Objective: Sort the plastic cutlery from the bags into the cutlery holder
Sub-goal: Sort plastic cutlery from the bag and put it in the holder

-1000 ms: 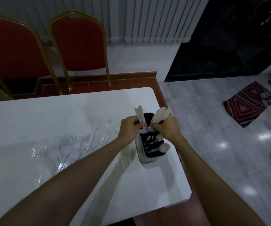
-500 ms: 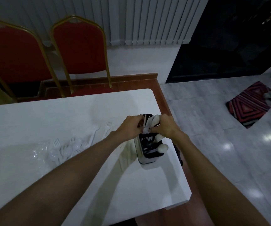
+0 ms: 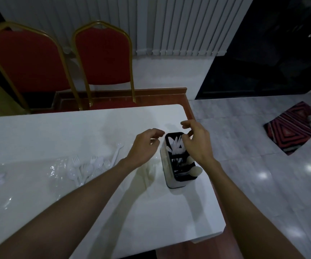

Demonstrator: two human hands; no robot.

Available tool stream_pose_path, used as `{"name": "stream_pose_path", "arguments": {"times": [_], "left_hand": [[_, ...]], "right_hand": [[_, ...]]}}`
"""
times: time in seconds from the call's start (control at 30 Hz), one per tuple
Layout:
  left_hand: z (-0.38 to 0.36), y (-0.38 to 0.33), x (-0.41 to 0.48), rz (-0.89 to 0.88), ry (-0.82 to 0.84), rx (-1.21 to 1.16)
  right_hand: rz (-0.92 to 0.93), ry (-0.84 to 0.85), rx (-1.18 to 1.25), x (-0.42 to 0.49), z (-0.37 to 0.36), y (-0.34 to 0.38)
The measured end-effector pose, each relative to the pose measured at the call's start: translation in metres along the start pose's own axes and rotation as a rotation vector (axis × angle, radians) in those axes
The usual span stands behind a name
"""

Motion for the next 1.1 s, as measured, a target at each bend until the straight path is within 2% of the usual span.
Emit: {"name": "stream_pose_path", "arguments": {"times": [0.07, 0.13, 0.27, 0.4, 0.53, 0.63, 0.73, 0.83, 0.93, 1.1], "left_hand": [[0.022, 0.017, -0.006, 0.025, -0.076, -0.009], [0.044, 0.04, -0.014, 0.066, -0.142, -0.001], [0.082, 0.093, -0.043, 0.16, -0.217, 0.043], [0.1, 0.148, -0.081, 0.301, -0.238, 0.105], [0.108, 0.202, -0.131, 0.555, -0.299, 0.282], [0.107, 0.233, -0.164, 0.707, -0.228, 0.331], [0.101, 0.247, -0.179, 0.704, -0.126, 0.318], [0.098, 0.251, -0.183, 0.675, -0.054, 0.285], [0.093, 0.251, -0.18, 0.642, -0.047, 0.219], [0.083, 0.24, -0.174, 0.663, -0.09, 0.084]], "right_hand": [[0.083, -0.045, 0.035, -0.005, -0.01, 0.02], [0.144, -0.004, 0.038, -0.012, -0.032, 0.038], [0.16, 0.178, 0.055, -0.031, -0.101, 0.051], [0.029, 0.372, 0.026, -0.063, -0.171, 0.029], [0.062, 0.568, -0.126, -0.11, -0.23, 0.007], [0.204, 0.646, -0.269, -0.137, -0.264, 0.006], [0.359, 0.709, -0.396, -0.152, -0.288, 0.012], [0.377, 0.804, -0.447, -0.16, -0.3, 0.006], [0.372, 0.777, -0.441, -0.159, -0.293, -0.001], [0.333, 0.627, -0.483, -0.143, -0.276, -0.016]]}}
Point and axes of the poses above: each hand's wrist, its own x-axis towards the middle knuckle, its own z-axis out of the back of the hand, y = z × x, the point moved 6 cm from there along x, towards the middle knuckle, and after that the axes turned 8 degrees about x, right-handed, at the moved point
